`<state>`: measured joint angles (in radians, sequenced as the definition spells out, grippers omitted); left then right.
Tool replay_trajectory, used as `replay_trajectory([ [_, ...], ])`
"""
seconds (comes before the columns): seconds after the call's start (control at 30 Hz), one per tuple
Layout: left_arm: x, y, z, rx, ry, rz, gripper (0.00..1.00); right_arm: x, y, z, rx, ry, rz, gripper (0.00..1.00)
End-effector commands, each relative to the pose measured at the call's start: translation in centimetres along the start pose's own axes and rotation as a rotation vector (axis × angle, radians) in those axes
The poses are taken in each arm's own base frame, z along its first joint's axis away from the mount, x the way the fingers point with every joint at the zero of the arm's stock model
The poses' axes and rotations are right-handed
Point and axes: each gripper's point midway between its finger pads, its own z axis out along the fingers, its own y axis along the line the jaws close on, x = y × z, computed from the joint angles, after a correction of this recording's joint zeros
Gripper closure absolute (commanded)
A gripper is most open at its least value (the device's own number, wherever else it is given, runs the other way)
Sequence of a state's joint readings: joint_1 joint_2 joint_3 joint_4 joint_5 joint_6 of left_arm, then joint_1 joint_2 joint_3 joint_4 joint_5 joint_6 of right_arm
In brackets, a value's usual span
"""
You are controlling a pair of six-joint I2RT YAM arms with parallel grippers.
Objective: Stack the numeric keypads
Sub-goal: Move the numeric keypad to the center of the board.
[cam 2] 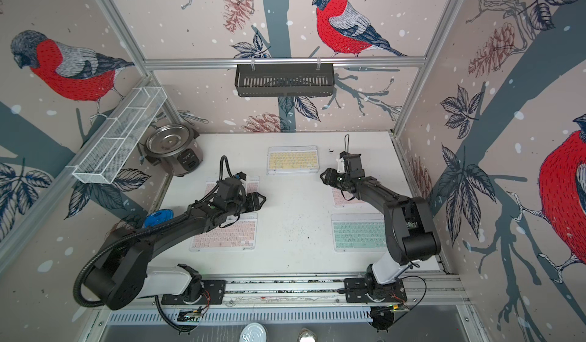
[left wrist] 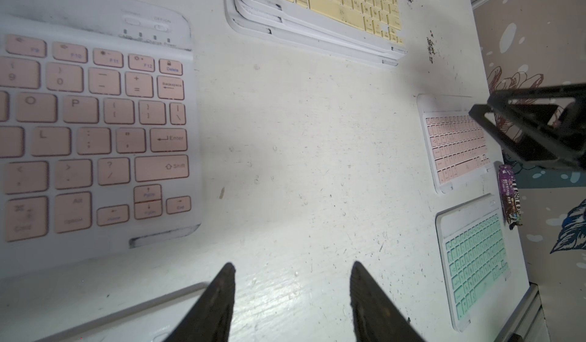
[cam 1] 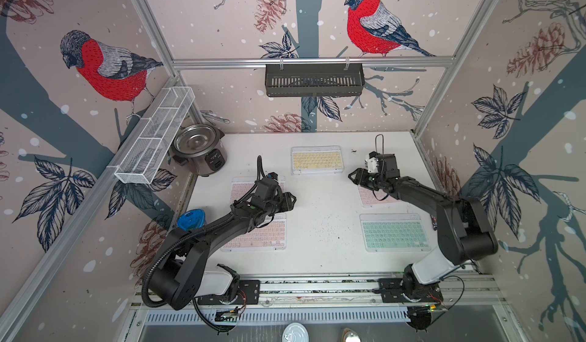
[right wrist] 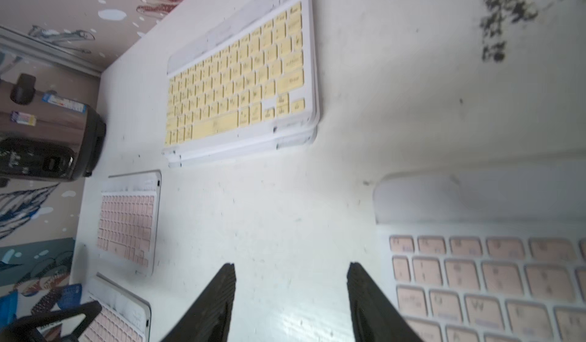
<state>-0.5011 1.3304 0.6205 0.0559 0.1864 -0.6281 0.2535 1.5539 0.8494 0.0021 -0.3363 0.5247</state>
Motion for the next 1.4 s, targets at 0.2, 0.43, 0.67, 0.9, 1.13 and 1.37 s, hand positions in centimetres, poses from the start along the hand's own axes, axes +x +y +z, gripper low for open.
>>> replay_trajectory([
  [0.2,0.4,-0.5,-1.3,0.023,-0.019,0.009,0.42,8.0,-2.5,-4.2,0.217,0.056,-0.025,0.34],
  [0.43,0.9,-0.4,-1.6,0.035,-0.027,-0.006,0.42,11.3,-5.9,-5.7,0.310,0.096,0.064,0.24],
  [0.67,1.1,-0.1,-1.4,0.025,-0.022,-0.007,0.42,12.5,-9.2,-5.9,0.348,0.142,0.173,0.24],
  [0.9,1.2,0.0,-0.9,0.022,-0.009,-0.007,0.42,12.9,-9.4,-6.7,0.379,0.144,0.174,0.24],
  [1.13,1.4,0.0,-0.6,0.028,0.000,-0.008,0.42,13.6,-9.1,-7.5,0.388,0.140,0.198,0.24],
  [1.37,1.4,0.0,-0.4,0.032,0.002,-0.009,0.42,14.6,-8.5,-6.3,0.375,0.172,0.181,0.23],
])
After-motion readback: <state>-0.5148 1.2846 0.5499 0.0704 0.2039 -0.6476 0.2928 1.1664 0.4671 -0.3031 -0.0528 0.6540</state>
